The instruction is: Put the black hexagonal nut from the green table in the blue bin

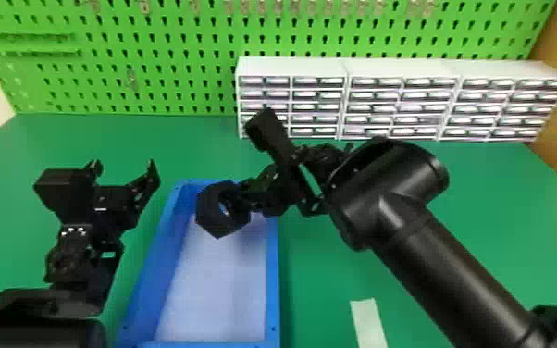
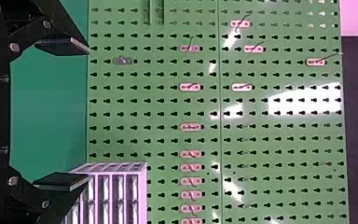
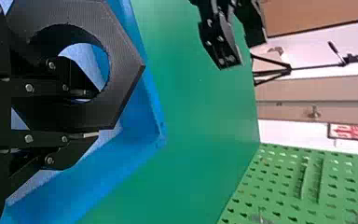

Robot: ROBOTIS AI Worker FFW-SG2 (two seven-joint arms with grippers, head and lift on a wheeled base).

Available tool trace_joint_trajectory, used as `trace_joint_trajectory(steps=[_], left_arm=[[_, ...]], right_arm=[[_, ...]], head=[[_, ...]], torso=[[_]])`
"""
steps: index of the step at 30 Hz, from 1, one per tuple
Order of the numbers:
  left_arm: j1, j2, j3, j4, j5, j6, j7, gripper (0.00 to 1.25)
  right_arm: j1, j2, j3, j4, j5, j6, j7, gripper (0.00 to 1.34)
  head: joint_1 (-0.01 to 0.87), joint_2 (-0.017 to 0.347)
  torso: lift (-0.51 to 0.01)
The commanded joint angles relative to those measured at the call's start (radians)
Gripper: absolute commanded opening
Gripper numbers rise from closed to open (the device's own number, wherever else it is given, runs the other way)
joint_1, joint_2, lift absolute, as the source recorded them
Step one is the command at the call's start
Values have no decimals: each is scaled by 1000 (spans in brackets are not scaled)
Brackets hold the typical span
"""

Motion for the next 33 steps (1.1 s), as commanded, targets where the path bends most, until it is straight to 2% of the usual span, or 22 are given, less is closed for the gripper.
trace_joint_trajectory(steps=[1, 6, 16, 33], left_arm=[[-3, 0, 0, 0, 0, 0, 0, 947], [-3, 0, -2, 0, 0, 0, 0, 947], [-3, 0, -2, 0, 0, 0, 0, 947], [-3, 0, 0, 0, 0, 2, -1, 947]], right_arm=[[-15, -10, 65, 28, -37, -17, -14, 333], [-27, -10, 120, 64, -75, -35, -40, 333], [-47, -16, 206, 83, -64, -43, -67, 333], [-51, -17, 237, 121, -75, -55, -83, 334]], head=[[686, 52], [686, 52], [686, 52], [686, 52]], torso=[[-97], [-97], [-97], [-97]])
